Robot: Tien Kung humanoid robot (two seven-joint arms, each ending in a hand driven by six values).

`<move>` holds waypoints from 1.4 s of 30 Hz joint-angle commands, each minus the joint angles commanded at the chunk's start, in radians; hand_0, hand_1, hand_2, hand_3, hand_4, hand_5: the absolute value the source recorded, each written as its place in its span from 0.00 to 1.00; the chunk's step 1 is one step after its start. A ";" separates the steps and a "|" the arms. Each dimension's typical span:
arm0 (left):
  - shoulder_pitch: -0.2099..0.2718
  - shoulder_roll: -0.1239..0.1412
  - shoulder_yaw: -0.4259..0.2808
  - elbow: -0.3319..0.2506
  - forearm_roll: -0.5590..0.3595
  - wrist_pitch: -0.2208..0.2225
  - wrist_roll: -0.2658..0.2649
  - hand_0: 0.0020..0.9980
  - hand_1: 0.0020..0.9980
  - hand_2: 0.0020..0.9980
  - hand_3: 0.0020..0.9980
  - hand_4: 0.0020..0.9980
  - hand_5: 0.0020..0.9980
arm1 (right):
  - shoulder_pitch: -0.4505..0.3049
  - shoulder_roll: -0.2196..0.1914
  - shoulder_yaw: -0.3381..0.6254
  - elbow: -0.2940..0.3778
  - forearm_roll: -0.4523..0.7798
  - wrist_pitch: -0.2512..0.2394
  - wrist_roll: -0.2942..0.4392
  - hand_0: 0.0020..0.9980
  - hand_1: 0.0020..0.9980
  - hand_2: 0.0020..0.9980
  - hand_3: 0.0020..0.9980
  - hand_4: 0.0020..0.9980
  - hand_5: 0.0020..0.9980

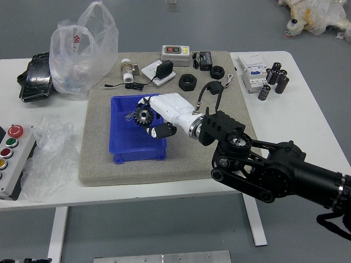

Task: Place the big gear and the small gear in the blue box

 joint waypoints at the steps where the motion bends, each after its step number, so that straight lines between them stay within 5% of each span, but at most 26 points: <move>1: 0.000 0.000 0.001 0.000 -0.001 0.000 0.000 0.66 0.63 0.59 0.67 0.68 0.36 | 0.002 0.001 -0.005 -0.002 0.007 0.022 -0.006 0.34 0.53 0.47 0.57 0.49 0.00; 8: -0.003 0.002 0.004 0.000 -0.004 0.001 -0.003 0.66 0.63 0.59 0.66 0.67 0.36 | 0.009 0.006 -0.014 -0.009 0.020 0.089 -0.023 0.35 0.57 0.52 0.60 0.51 0.03; 27: -0.004 0.001 0.004 0.000 -0.001 0.000 -0.003 0.66 0.63 0.59 0.66 0.67 0.36 | 0.021 0.012 -0.032 -0.019 0.036 0.093 -0.020 0.34 0.57 0.51 0.59 0.50 0.09; 28: -0.005 0.001 0.004 0.000 -0.001 0.000 -0.002 0.66 0.63 0.59 0.66 0.67 0.36 | 0.022 0.012 -0.032 -0.019 0.035 0.091 -0.018 0.35 0.58 0.67 0.66 0.37 0.20; 33: -0.005 0.001 0.004 0.001 -0.001 0.000 -0.003 0.66 0.63 0.59 0.66 0.67 0.36 | 0.022 0.012 -0.028 -0.022 0.031 0.086 -0.019 0.35 0.58 0.67 0.66 0.37 0.20; 34: -0.006 0.001 0.004 0.001 -0.001 0.000 -0.003 0.66 0.63 0.59 0.67 0.68 0.36 | 0.022 0.012 -0.028 -0.022 0.031 0.085 -0.019 0.34 0.57 0.82 0.79 0.39 0.20; 42: -0.006 0.001 0.005 0.000 -0.001 -0.001 -0.003 0.66 0.63 0.59 0.67 0.68 0.36 | 0.021 0.013 -0.028 -0.023 0.034 0.083 -0.017 0.34 0.57 0.86 0.82 0.41 0.19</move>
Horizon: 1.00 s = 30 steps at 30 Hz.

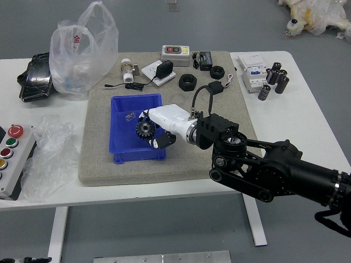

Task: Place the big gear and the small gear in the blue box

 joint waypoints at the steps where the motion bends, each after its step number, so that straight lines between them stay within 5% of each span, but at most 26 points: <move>1: 0.000 0.000 0.000 0.000 0.000 0.000 0.000 0.66 0.63 0.59 0.67 0.68 0.36 | 0.000 0.000 0.000 0.000 0.001 0.000 0.000 0.34 0.57 0.86 0.82 0.41 0.19; 3: 0.000 0.000 0.000 0.000 0.001 0.000 0.000 0.66 0.63 0.59 0.67 0.68 0.36 | -0.001 0.000 0.000 -0.001 0.004 0.000 0.000 0.34 0.57 0.86 0.82 0.41 0.19; 4: 0.000 0.000 -0.001 0.000 0.001 0.000 0.001 0.66 0.63 0.59 0.67 0.68 0.36 | -0.001 0.000 0.000 -0.001 0.005 -0.001 -0.001 0.34 0.58 0.96 0.91 0.44 0.20; 15: 0.000 0.000 -0.001 -0.001 0.001 -0.001 0.002 0.66 0.63 0.59 0.66 0.68 0.36 | -0.003 -0.001 0.003 -0.003 0.010 -0.003 -0.002 0.33 0.58 0.98 0.93 0.47 0.19; 16: 0.000 0.000 -0.001 -0.001 0.001 0.000 0.002 0.66 0.62 0.59 0.67 0.68 0.36 | -0.003 -0.001 0.003 -0.003 0.010 -0.003 -0.001 0.33 0.58 0.99 0.96 0.62 0.23; 24: 0.000 0.000 -0.001 -0.001 0.002 -0.001 0.001 0.66 0.62 0.59 0.66 0.68 0.36 | -0.008 0.000 0.013 -0.004 -0.005 -0.018 0.001 0.33 0.57 0.99 0.96 0.60 0.21; 30: 0.000 -0.003 0.000 -0.001 -0.001 0.000 0.000 0.66 0.62 0.59 0.66 0.68 0.36 | -0.041 -0.013 0.119 -0.016 -0.048 -0.056 0.007 0.32 0.56 0.98 0.95 0.59 0.19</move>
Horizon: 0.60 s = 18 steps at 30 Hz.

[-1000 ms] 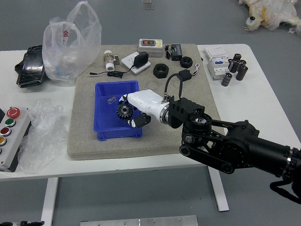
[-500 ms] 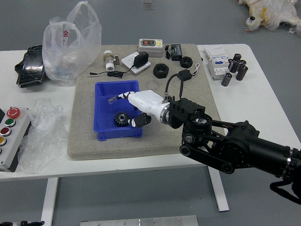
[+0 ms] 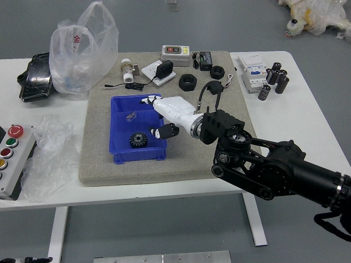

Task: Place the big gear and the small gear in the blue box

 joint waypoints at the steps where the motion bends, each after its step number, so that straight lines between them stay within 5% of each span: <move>1: 0.000 0.000 0.000 0.000 0.000 0.000 0.000 0.66 0.62 0.59 0.66 0.68 0.36 | -0.003 -0.005 0.021 -0.009 -0.006 -0.004 0.000 0.32 0.56 0.98 0.95 0.59 0.19; 7: 0.000 0.000 0.003 0.000 -0.004 0.001 -0.002 0.66 0.62 0.59 0.66 0.68 0.36 | -0.010 -0.030 0.113 -0.110 -0.005 -0.006 -0.015 0.32 0.57 0.98 0.95 0.60 0.20; 15: -0.002 0.000 0.001 0.000 -0.002 0.000 -0.001 0.66 0.62 0.59 0.67 0.67 0.36 | -0.004 -0.036 0.107 -0.226 0.044 0.036 -0.042 0.32 0.57 0.97 0.96 0.62 0.20; 16: -0.003 -0.001 0.001 0.000 -0.002 0.000 -0.001 0.66 0.62 0.59 0.67 0.67 0.36 | -0.003 -0.035 0.100 -0.237 0.052 0.044 -0.041 0.32 0.56 0.97 0.96 0.88 0.38; 18: -0.005 -0.001 0.001 0.000 -0.001 0.000 -0.001 0.66 0.62 0.59 0.67 0.67 0.36 | 0.001 -0.032 0.088 -0.254 0.066 0.053 -0.037 0.32 0.56 0.97 0.96 0.88 0.38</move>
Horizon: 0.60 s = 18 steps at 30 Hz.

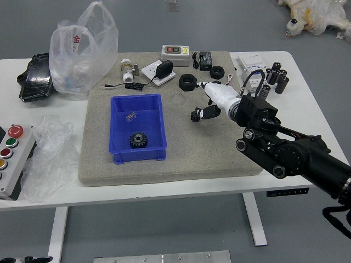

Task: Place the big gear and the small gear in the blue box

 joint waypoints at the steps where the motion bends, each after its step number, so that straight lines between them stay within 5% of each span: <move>1: -0.001 0.000 -0.001 0.000 0.001 0.000 0.000 0.66 0.62 0.59 0.67 0.67 0.36 | 0.002 0.002 -0.008 -0.009 0.008 0.002 0.003 0.32 0.56 0.97 0.96 0.88 0.38; 15: -0.001 0.001 -0.017 -0.001 0.017 -0.003 0.008 0.66 0.62 0.59 0.67 0.67 0.36 | 0.036 0.028 -0.138 -0.085 0.107 -0.040 0.034 0.31 0.54 0.88 0.93 0.92 0.41; 16: -0.002 0.001 -0.017 -0.001 0.017 -0.003 0.008 0.66 0.62 0.59 0.67 0.67 0.36 | 0.039 0.032 -0.150 -0.090 0.112 -0.048 0.035 0.29 0.50 0.72 0.83 0.68 0.20; 18: -0.003 0.001 -0.016 -0.001 0.016 -0.003 0.008 0.66 0.62 0.59 0.67 0.67 0.36 | 0.043 0.037 -0.174 -0.102 0.121 -0.064 0.036 0.29 0.50 0.72 0.83 0.68 0.20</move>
